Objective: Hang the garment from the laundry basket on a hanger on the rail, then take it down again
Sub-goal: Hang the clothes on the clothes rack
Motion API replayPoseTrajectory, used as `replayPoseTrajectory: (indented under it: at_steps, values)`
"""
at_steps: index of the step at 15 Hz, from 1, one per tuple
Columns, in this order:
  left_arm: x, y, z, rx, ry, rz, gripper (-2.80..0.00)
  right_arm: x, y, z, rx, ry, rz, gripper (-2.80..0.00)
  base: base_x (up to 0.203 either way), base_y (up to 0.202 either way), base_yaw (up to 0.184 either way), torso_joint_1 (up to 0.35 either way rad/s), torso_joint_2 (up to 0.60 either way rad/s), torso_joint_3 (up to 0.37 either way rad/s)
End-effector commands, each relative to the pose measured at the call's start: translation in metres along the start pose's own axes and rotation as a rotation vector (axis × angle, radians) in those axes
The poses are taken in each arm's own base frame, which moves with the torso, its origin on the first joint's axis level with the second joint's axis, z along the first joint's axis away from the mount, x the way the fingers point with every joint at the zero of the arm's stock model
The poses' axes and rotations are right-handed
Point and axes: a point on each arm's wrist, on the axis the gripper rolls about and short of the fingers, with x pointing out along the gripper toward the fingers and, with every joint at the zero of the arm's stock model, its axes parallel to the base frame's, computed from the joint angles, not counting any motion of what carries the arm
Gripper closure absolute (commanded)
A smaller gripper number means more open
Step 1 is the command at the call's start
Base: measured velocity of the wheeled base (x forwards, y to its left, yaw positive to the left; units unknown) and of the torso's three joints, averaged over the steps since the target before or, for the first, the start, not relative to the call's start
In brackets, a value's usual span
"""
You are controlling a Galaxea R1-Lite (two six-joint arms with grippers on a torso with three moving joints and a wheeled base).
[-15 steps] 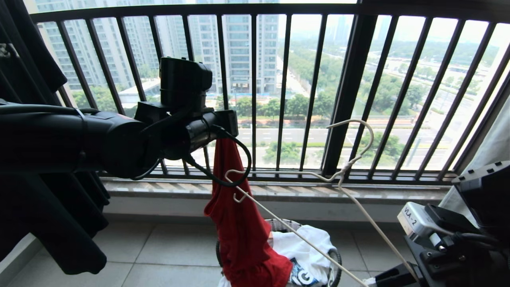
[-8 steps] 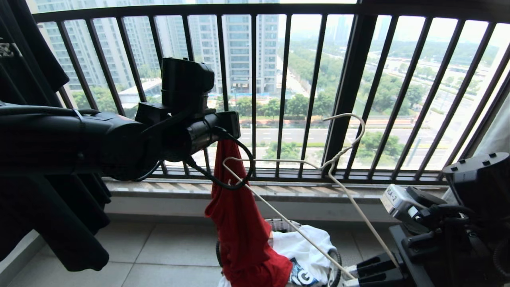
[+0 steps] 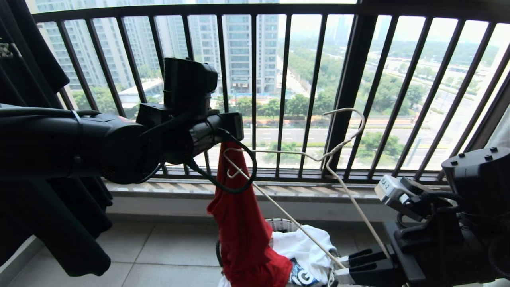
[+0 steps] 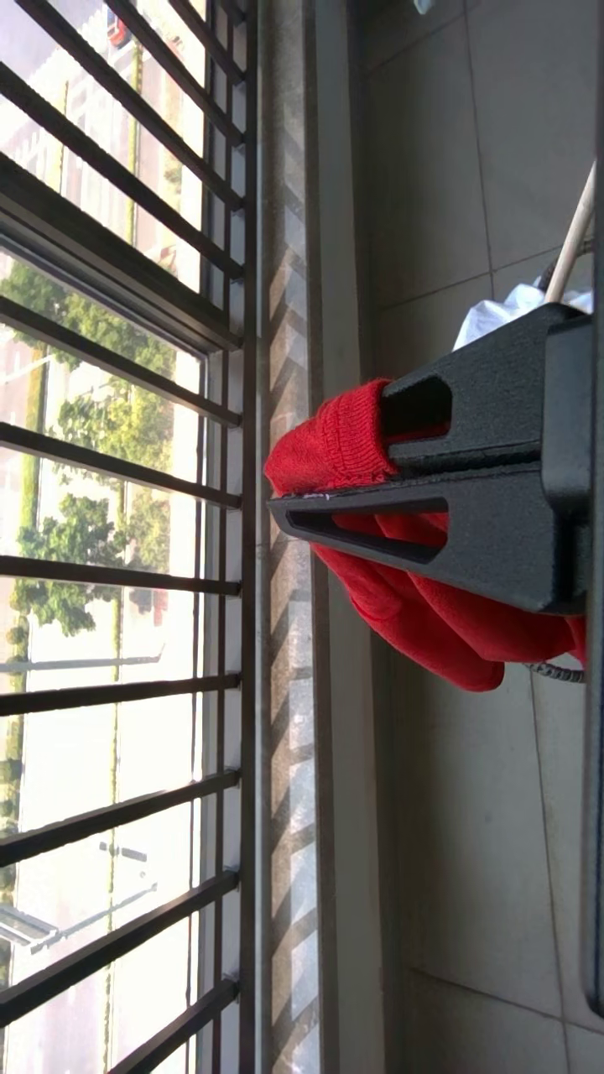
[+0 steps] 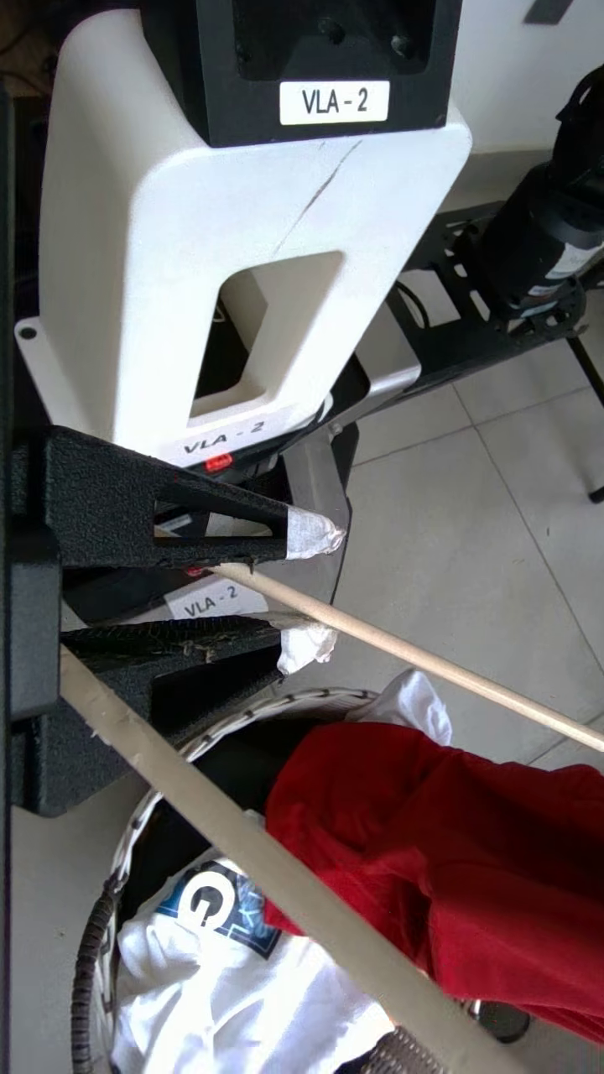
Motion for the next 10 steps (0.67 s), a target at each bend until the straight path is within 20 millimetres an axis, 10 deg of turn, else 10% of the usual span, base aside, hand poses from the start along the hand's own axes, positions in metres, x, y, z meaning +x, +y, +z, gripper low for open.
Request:
replayPoseTrajectory:
  at_steps: [1,10]
  values:
    - [-0.003,0.002,0.001,0.006,-0.005,0.005,0.0,-0.003,0.0,0.002,-0.01,-0.005,-0.057,0.0,0.0,0.0,0.0,0.0,0.0,0.0]
    - [-0.018,-0.003,-0.003,0.034,0.049,-0.115,0.0,0.003,-0.003,-0.003,-0.027,0.032,-0.092,0.0,0.0,0.0,0.0,0.0,0.0,0.0]
